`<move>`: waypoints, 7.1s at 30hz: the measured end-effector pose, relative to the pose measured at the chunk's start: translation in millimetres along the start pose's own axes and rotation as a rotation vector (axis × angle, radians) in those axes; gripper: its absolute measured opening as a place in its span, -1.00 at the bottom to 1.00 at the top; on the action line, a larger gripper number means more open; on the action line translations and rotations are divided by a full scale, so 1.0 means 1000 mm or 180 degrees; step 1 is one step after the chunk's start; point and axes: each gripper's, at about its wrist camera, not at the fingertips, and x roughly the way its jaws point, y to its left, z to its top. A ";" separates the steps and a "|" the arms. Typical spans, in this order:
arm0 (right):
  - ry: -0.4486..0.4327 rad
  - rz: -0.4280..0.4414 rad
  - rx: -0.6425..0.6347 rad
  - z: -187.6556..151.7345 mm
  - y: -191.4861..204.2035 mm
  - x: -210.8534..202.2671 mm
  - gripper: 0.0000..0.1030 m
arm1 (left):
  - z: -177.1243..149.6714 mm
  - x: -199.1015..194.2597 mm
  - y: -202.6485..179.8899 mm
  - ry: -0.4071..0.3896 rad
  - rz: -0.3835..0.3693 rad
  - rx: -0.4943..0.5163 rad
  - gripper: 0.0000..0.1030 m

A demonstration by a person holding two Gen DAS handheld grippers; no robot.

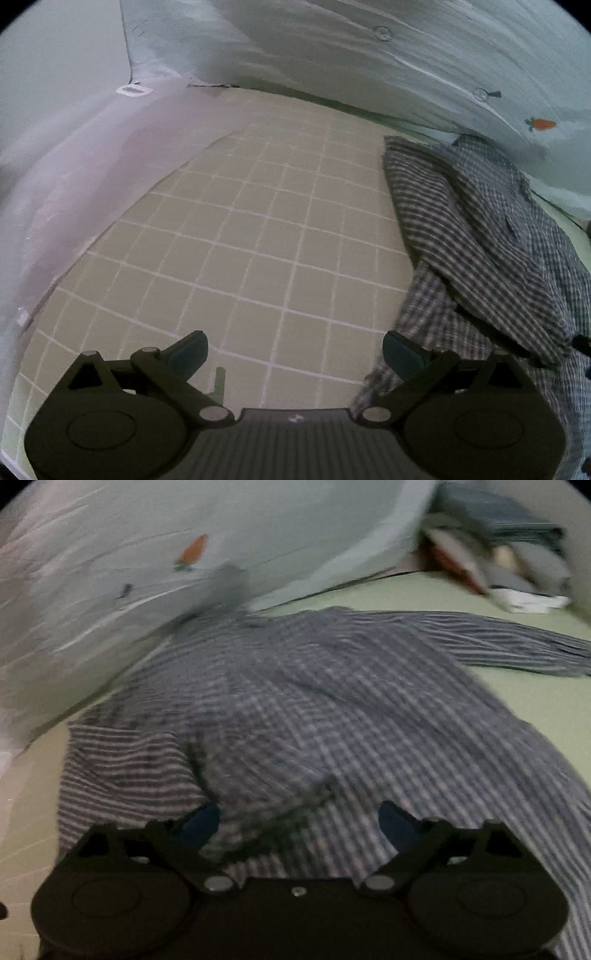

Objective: Fold clothes

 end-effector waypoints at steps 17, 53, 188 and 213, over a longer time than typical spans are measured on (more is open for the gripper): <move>-0.0390 0.0604 -0.0670 0.098 -0.047 0.007 -0.84 | -0.020 -0.021 -0.083 -0.0201 0.0471 -0.0214 0.94; -0.0565 -0.0023 -0.0613 -0.054 0.106 -0.047 1.00 | -0.034 -0.040 0.067 -0.0218 0.0204 0.0083 0.94; -0.0299 -0.0353 -0.0455 0.192 -0.178 0.101 -0.87 | 0.104 0.148 -0.242 0.0125 0.0008 0.1126 1.00; -0.0778 -0.0628 0.0351 0.232 -0.229 0.077 -0.86 | 0.221 0.213 -0.233 0.0025 -0.0937 -0.0204 -0.96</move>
